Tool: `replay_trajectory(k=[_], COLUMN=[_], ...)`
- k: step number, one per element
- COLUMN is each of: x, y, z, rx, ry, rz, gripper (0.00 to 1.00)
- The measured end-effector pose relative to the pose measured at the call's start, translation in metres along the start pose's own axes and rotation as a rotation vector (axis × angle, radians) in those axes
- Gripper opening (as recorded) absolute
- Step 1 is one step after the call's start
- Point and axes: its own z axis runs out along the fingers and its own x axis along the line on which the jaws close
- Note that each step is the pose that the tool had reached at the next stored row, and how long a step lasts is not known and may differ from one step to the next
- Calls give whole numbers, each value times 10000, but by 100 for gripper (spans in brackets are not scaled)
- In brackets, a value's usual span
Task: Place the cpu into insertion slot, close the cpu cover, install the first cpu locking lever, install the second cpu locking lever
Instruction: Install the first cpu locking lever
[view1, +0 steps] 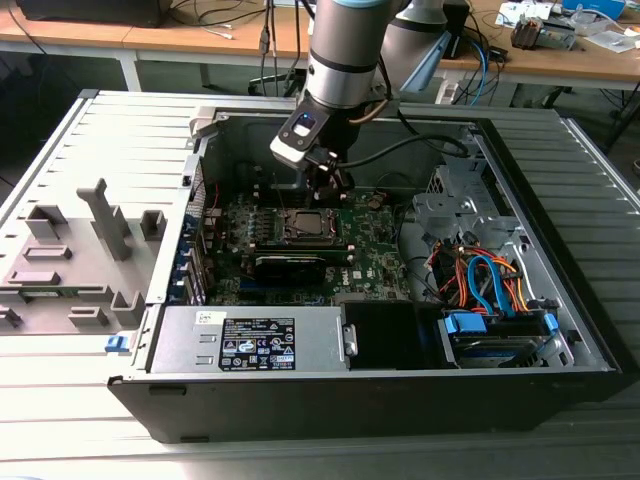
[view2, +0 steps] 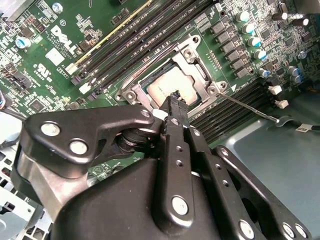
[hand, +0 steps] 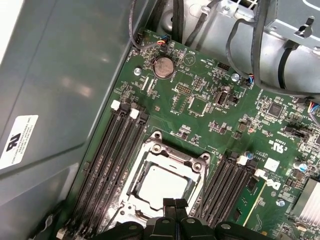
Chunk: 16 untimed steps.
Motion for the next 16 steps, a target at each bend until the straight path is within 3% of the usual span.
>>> replay_trajectory(k=[16], x=[0], y=[0], z=[0], rx=[9], ry=[-41], rz=[-482], gripper=[11])
